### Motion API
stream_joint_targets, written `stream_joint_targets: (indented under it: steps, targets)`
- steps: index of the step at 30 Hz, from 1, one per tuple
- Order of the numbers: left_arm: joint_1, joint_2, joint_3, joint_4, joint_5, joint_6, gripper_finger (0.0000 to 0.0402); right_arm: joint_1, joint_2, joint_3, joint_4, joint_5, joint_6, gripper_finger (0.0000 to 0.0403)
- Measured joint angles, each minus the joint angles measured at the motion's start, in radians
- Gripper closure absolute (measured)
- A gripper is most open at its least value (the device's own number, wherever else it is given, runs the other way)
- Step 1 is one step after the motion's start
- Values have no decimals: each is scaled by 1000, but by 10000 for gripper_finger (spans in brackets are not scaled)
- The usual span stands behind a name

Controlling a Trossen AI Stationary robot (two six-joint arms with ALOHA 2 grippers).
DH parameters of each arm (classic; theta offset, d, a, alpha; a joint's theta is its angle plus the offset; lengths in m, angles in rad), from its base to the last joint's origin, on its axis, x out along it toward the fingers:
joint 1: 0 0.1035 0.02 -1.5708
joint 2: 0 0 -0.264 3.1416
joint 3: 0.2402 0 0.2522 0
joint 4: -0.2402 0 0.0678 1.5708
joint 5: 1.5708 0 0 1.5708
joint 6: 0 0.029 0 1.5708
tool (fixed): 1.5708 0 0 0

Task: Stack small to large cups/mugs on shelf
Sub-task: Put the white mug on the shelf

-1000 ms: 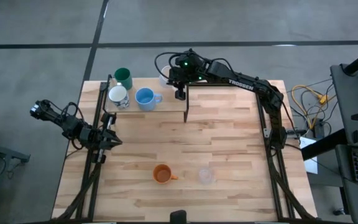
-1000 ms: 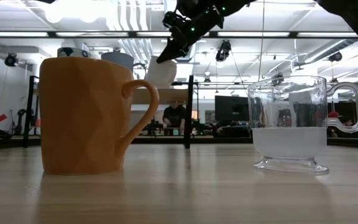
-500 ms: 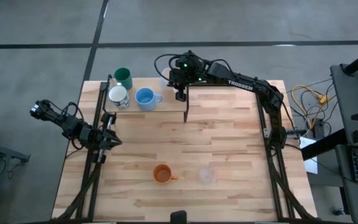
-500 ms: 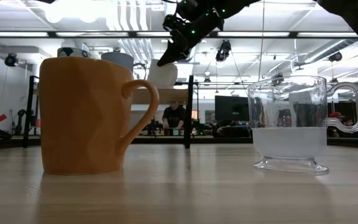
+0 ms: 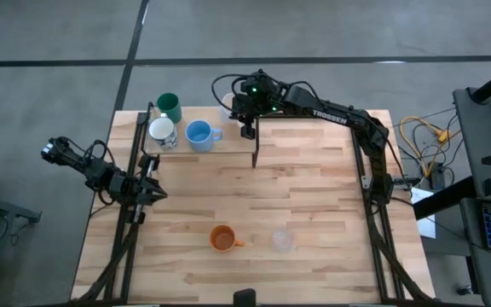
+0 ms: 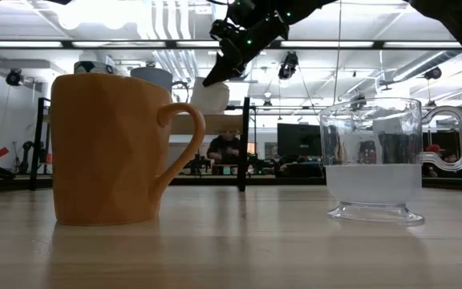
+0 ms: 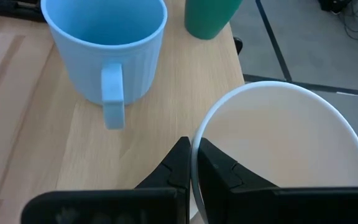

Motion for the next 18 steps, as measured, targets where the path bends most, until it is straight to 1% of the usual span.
stream_joint_targets:
  steps: [18]
  targets:
    - [0, 0, 0, 0, 0, 0, 402, 0, 0, -14, 1, 0, 7, 390]
